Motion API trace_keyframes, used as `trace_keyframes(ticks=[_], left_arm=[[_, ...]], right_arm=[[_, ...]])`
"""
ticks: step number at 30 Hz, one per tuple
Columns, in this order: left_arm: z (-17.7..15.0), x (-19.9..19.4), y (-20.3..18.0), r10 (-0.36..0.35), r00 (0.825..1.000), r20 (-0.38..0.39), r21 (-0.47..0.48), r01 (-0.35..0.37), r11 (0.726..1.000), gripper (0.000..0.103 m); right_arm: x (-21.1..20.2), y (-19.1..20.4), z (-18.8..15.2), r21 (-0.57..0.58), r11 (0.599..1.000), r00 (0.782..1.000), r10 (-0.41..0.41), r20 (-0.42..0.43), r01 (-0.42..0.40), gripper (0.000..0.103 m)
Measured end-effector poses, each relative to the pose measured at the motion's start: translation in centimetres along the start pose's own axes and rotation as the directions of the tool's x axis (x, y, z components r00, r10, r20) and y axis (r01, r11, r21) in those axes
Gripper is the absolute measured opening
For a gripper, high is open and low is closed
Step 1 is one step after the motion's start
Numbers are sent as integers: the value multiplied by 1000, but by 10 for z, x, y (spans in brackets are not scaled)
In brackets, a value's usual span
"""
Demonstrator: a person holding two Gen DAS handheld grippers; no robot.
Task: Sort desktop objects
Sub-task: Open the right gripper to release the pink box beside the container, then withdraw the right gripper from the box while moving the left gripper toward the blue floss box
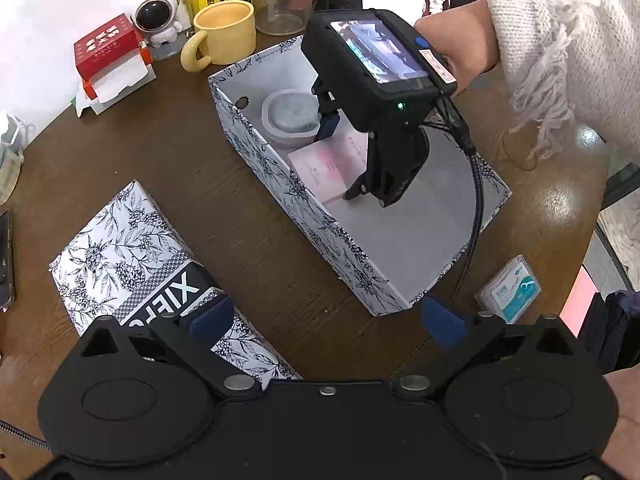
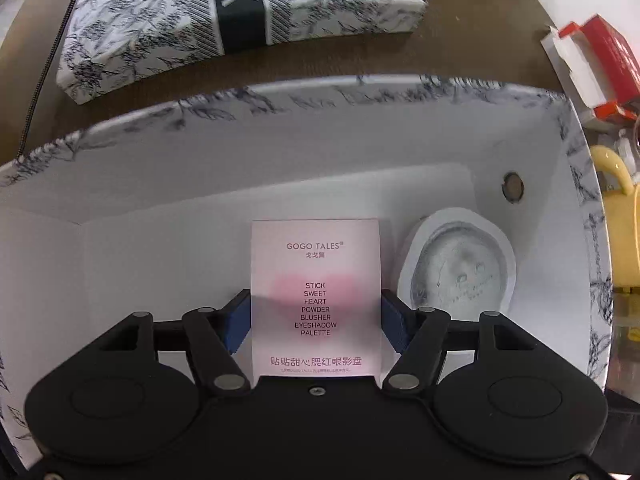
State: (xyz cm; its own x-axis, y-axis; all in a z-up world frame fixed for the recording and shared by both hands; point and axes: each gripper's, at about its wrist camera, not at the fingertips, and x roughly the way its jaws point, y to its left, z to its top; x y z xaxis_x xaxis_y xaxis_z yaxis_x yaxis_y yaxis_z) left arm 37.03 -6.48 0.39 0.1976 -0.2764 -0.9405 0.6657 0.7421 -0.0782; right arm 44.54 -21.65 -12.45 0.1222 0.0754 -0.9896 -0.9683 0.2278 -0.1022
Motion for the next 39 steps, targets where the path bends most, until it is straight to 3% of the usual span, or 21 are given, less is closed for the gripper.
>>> trace_keyframes(ticks=[18, 22, 25, 29, 32, 39], left_arm=[[-3, 5, -4, 7, 1000, -14, 4, -7, 1000, 101], [-7, 1, -7, 8, 1000, -13, 4, -8, 1000, 101], [-10, -3, -11, 13, 1000, -9, 4, -13, 1000, 101], [-16, -11, -20, 23, 1000, 6, 4, -23, 1000, 101], [-22, -19, -30, 34, 999, 21, 9, -35, 999, 101], [-41, -43, -62, 75, 994, 75, 19, -76, 997, 101]], right_arm=[[-5, 23, -13, -19, 1000, 1000, -20, -7, 19, 70], [-11, 30, -17, 0, 1000, 1000, -23, -1, 23, 78], [-21, 36, -21, 27, 1000, 1000, -15, 1, 15, 90], [-52, 44, -17, 61, 997, 998, -47, 52, 44, 92], [-76, 47, -15, 98, 991, 990, -97, 105, 87, 100], [-114, 37, -6, 189, 965, 950, -222, 222, 181, 102]])
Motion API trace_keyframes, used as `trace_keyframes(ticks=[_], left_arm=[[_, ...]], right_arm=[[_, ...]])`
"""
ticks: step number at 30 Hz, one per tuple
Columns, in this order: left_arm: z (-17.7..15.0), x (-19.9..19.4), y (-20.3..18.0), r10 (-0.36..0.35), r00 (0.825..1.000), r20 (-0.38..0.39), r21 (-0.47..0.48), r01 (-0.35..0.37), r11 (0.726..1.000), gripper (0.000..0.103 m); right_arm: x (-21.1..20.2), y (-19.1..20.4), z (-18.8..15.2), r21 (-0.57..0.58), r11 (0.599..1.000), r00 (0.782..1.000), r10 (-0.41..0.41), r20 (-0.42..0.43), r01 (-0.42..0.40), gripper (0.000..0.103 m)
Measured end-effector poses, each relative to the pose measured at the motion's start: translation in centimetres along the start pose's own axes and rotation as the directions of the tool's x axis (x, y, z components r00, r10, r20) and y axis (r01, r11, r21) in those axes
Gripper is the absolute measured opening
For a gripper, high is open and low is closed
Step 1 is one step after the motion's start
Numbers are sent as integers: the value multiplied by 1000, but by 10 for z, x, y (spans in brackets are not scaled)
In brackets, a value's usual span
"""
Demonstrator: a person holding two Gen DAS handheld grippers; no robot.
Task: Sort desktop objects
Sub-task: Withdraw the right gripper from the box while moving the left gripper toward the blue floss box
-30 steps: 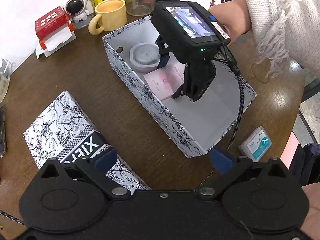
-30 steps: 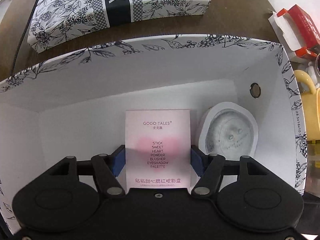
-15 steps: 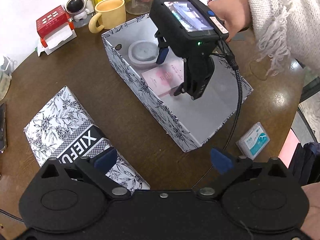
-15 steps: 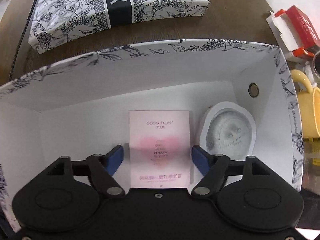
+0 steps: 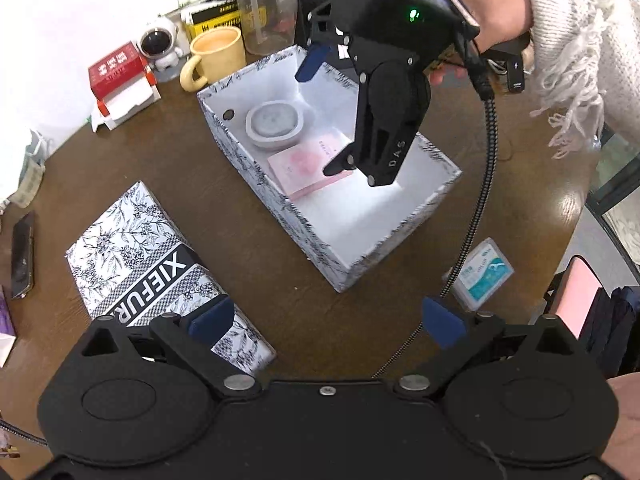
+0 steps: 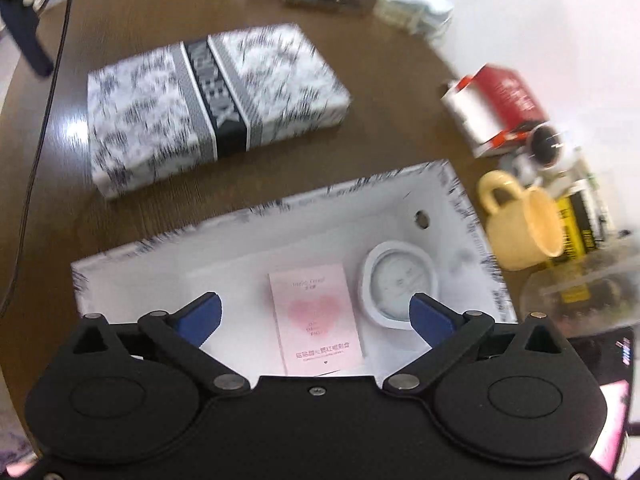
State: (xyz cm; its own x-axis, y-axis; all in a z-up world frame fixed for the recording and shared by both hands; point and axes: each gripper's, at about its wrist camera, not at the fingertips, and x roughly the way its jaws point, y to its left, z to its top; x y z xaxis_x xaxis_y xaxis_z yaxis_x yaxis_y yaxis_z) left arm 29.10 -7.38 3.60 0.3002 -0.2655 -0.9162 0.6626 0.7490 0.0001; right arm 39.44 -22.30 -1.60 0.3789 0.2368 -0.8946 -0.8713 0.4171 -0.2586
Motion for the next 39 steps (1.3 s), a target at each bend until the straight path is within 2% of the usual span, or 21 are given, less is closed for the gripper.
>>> trace_keyframes(ticks=[6, 18, 30, 35, 39], left_arm=[[-18, -26, -29, 37, 998, 45, -3, -37, 999, 101], [-59, -65, -78, 109, 987, 115, -9, -109, 994, 101], [-86, -72, -120, 131, 984, 117, 11, -134, 991, 101], [-93, -69, -134, 127, 985, 114, 15, -129, 991, 101], [-97, -61, -143, 135, 985, 111, 31, -140, 990, 101]], right_arm=[[-46, 24, 5, 67, 996, 994, -67, 85, 61, 103], [-125, 90, -37, 245, 966, 983, -124, 137, 88, 103], [-167, 159, -87, 441, 892, 982, -158, 99, 99, 103], [-176, 180, -106, 521, 848, 983, -164, 89, 94, 103], [-179, 198, -122, 554, 828, 983, -165, 80, 94, 103]])
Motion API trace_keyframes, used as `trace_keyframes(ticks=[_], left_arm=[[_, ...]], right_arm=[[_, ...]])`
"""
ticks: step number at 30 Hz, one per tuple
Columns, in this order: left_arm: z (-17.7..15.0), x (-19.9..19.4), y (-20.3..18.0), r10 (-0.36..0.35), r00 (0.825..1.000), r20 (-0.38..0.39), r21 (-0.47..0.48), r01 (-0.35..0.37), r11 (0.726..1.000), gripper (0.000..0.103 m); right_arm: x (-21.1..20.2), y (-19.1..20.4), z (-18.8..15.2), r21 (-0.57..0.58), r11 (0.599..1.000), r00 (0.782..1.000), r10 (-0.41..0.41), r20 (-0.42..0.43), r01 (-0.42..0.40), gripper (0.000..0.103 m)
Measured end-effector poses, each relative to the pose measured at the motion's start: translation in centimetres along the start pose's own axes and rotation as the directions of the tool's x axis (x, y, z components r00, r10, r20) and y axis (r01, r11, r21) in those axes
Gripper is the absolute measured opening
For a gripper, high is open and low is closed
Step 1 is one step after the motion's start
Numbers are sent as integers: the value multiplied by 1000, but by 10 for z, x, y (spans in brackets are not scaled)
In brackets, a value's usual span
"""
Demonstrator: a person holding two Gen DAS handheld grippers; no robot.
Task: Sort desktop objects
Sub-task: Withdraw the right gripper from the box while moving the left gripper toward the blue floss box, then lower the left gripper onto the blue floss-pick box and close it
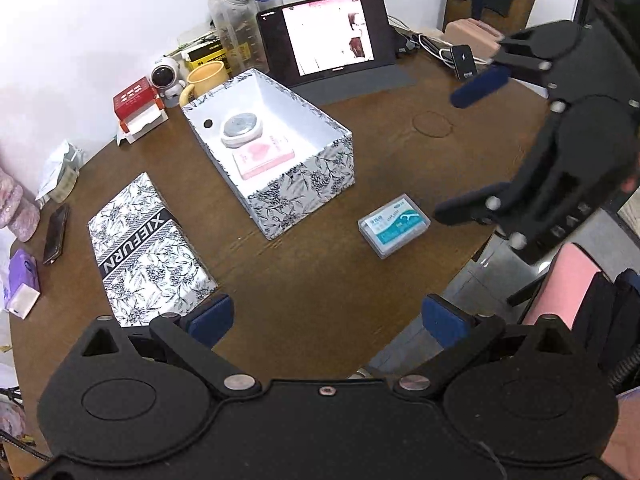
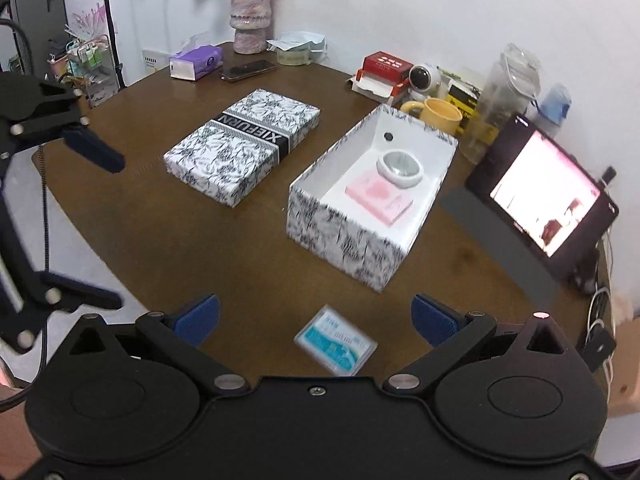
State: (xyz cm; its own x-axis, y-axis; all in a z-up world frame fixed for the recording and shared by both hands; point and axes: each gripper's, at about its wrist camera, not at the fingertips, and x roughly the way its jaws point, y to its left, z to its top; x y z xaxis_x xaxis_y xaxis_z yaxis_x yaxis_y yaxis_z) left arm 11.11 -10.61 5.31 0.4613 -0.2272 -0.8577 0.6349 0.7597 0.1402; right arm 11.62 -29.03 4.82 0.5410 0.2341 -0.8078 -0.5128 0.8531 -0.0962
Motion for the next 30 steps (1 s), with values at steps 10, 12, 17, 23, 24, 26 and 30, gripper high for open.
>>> trace_keyframes(ticks=[10, 12, 17, 23, 24, 26, 30], left_arm=[[6, 23, -27, 4, 1000, -14, 91, -3, 996, 101], [8, 30, -33, -5, 1000, -22, 112, 7, 994, 101], [18, 49, -47, -40, 999, -32, 173, 45, 984, 101], [31, 80, -66, -70, 997, -17, 305, 72, 950, 101], [33, 86, -69, -73, 997, -16, 327, 74, 942, 101], [37, 100, -76, -88, 996, -27, 361, 92, 928, 101], [47, 128, -84, -108, 992, -57, 404, 122, 907, 101]], right_arm=[[-14, 3, -55, 207, 978, 999, -11, -30, 17, 103], [-16, 4, -63, 212, 977, 999, -12, -39, 20, 103], [-16, 4, -80, 223, 974, 998, -18, -57, 30, 103], [-14, 5, -93, 225, 972, 996, -44, -75, 60, 103], [-13, 5, -95, 226, 972, 996, -50, -79, 67, 103], [-13, 4, -99, 234, 969, 995, -57, -82, 75, 103], [-10, 1, -105, 248, 964, 993, -78, -88, 98, 103]])
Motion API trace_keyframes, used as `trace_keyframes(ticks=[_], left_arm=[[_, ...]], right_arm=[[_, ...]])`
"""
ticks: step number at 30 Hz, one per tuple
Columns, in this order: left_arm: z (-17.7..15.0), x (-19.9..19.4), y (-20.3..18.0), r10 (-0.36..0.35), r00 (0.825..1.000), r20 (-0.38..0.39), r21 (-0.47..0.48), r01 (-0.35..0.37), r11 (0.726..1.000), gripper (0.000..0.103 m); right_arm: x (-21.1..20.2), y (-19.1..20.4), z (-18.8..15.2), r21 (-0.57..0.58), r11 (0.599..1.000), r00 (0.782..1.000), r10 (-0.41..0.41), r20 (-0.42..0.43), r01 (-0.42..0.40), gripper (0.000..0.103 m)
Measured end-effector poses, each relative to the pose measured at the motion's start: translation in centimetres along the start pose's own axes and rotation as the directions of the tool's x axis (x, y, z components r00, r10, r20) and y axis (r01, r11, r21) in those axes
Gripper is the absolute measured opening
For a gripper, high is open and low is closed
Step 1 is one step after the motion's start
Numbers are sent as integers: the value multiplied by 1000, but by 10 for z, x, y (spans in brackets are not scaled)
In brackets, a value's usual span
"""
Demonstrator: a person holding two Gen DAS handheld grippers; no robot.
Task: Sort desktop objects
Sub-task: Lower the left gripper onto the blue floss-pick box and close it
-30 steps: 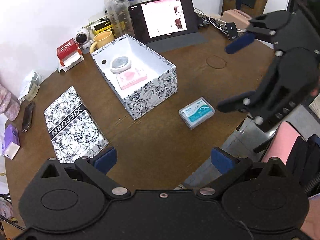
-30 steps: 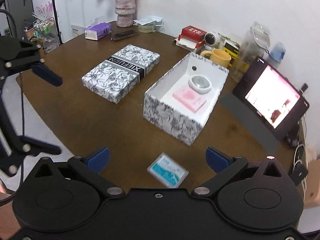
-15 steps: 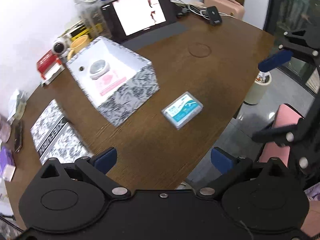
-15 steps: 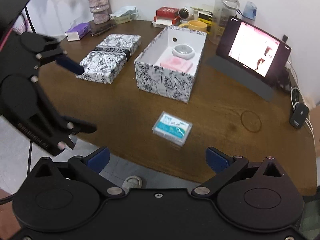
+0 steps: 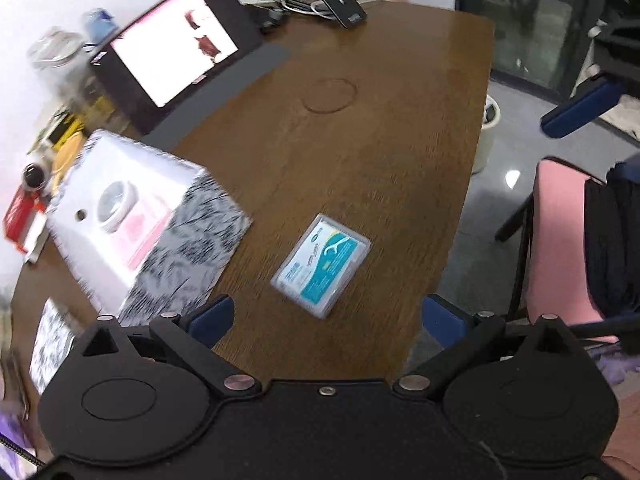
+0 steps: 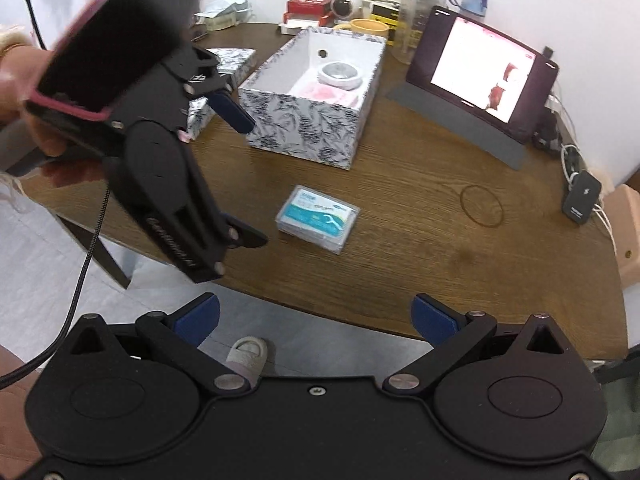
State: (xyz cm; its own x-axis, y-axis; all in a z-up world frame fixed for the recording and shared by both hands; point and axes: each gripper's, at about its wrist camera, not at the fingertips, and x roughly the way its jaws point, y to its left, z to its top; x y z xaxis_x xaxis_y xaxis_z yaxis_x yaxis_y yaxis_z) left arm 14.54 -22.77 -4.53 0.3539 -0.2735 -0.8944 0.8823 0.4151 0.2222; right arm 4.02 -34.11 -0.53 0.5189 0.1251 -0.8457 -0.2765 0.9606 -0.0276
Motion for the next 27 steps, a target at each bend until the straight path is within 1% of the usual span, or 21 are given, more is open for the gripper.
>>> trace_keyframes(ticks=[6, 11, 16, 20, 22, 23, 27], left_arm=[[11, 35, 3, -31, 999, 8, 53, 31, 998, 101], [14, 63, 6, -63, 998, -28, 95, 66, 993, 101], [15, 82, 11, -84, 995, -53, 105, 89, 990, 100], [14, 93, 16, -102, 993, -67, 91, 108, 990, 99], [14, 96, 17, -112, 992, -65, 90, 118, 989, 96], [14, 96, 18, -119, 991, -63, 91, 124, 988, 92], [13, 102, 20, -134, 988, -77, 85, 141, 986, 85]], right_arm=[[12, -7, -2, 28, 1000, 1000, -4, -14, 4, 103], [27, -13, -1, 46, 999, 1000, 6, -29, -4, 103], [42, -15, 3, 47, 999, 999, 19, -45, -17, 103], [50, -15, 7, 45, 999, 998, 30, -49, -28, 103], [53, -16, 10, 47, 998, 998, 34, -49, -32, 103], [54, -16, 10, 48, 998, 998, 36, -50, -33, 103], [56, -16, 10, 59, 998, 998, 41, -54, -38, 103]])
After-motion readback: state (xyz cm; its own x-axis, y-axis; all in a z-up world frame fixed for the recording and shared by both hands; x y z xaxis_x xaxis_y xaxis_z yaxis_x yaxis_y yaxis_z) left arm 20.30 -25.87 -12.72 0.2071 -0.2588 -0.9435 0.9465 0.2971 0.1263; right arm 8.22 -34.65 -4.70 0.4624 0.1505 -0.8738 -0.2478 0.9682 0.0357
